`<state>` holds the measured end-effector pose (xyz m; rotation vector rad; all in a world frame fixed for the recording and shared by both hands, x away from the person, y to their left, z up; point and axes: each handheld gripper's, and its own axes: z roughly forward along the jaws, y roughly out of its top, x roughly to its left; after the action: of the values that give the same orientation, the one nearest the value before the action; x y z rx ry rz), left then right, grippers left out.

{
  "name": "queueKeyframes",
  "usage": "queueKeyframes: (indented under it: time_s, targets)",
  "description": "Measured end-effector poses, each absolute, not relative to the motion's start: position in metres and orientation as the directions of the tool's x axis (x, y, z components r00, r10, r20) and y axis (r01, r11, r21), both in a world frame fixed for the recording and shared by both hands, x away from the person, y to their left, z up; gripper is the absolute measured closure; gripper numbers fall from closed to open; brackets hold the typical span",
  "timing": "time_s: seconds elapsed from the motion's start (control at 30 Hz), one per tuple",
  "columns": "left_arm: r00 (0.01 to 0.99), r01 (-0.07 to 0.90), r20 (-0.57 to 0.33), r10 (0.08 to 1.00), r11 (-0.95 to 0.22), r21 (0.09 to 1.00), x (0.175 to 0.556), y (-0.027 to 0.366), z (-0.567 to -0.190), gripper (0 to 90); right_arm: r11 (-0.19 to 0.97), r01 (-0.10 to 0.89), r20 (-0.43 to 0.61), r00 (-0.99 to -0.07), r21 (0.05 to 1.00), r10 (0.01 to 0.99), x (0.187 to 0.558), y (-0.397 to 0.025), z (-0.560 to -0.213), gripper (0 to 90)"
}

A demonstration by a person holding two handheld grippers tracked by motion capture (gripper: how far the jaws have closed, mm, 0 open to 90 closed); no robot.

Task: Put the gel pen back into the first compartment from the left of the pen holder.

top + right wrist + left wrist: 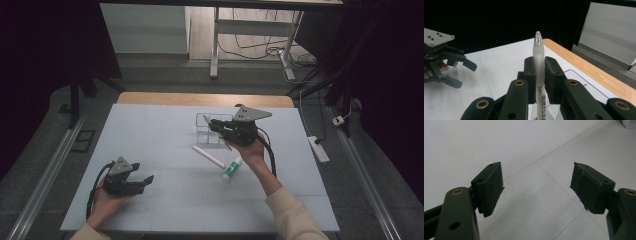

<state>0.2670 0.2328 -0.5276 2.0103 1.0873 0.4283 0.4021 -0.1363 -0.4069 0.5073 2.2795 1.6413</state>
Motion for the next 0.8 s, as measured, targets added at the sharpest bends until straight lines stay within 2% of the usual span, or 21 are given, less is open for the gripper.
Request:
queueKeyframes:
  time_s: [0.8]
  targets:
    - [0.577,0.543,-0.071,0.813,-0.317,0.778,0.267,0.233,-0.527,26.1,0.185,0.176,0.058,-0.856,0.967,0.514,0.437,-0.125,-0.403,79.4]
